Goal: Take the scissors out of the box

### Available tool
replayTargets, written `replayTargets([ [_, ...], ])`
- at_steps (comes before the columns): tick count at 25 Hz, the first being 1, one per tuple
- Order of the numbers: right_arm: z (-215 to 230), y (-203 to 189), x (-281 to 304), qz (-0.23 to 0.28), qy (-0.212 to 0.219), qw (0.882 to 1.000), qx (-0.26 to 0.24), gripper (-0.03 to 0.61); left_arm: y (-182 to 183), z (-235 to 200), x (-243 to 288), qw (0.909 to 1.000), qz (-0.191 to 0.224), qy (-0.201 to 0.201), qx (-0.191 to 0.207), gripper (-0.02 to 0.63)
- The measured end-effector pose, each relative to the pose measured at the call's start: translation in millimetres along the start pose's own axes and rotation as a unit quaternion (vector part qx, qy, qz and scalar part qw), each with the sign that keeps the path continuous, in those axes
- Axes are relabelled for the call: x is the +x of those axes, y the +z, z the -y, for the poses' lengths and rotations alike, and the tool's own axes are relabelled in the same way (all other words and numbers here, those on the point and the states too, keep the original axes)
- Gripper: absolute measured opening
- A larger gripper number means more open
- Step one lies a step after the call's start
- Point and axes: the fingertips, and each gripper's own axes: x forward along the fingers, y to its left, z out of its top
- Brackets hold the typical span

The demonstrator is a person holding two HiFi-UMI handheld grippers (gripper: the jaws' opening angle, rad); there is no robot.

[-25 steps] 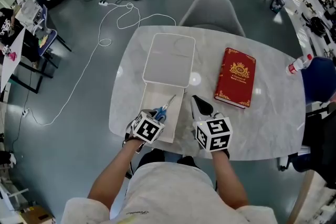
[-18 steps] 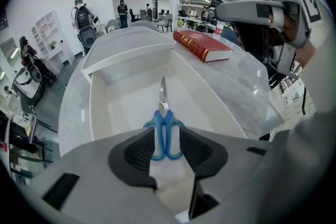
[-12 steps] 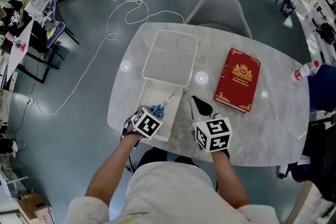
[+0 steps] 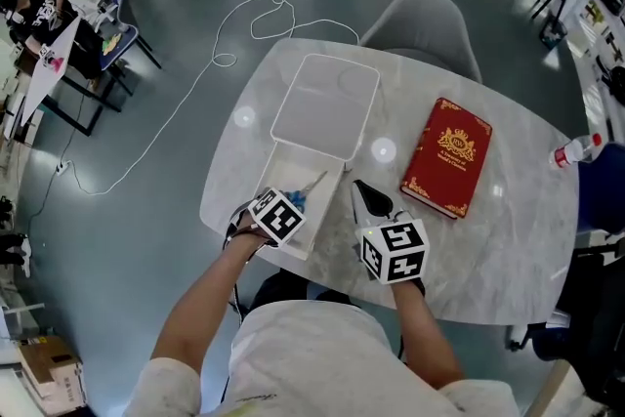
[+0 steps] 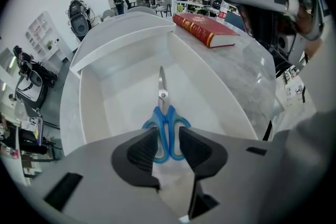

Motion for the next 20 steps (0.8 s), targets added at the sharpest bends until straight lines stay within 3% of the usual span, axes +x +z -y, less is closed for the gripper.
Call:
replayTargets([
  [8, 0.3, -10.0, -0.6, -0.008, 0.023, 1.000, 0.001, 0.005, -3.2, -1.5, 2.1, 0.9992, -0.024, -0.017, -0.028, 0.123],
  [13, 0.6, -13.7, -1.0, -0.010, 0.034, 0.999, 0.001, 0.005, -3.4, -3.3, 3.9, 0.9992, -0.024, -0.015, -0.026, 0.121],
  [20, -2.0, -7.0, -4.7, 0.001, 0.037, 0.999, 0.006, 0.005, -7.4, 0.2, 0.2, 0.9977, -0.013, -0.006, -0.067, 0.083],
])
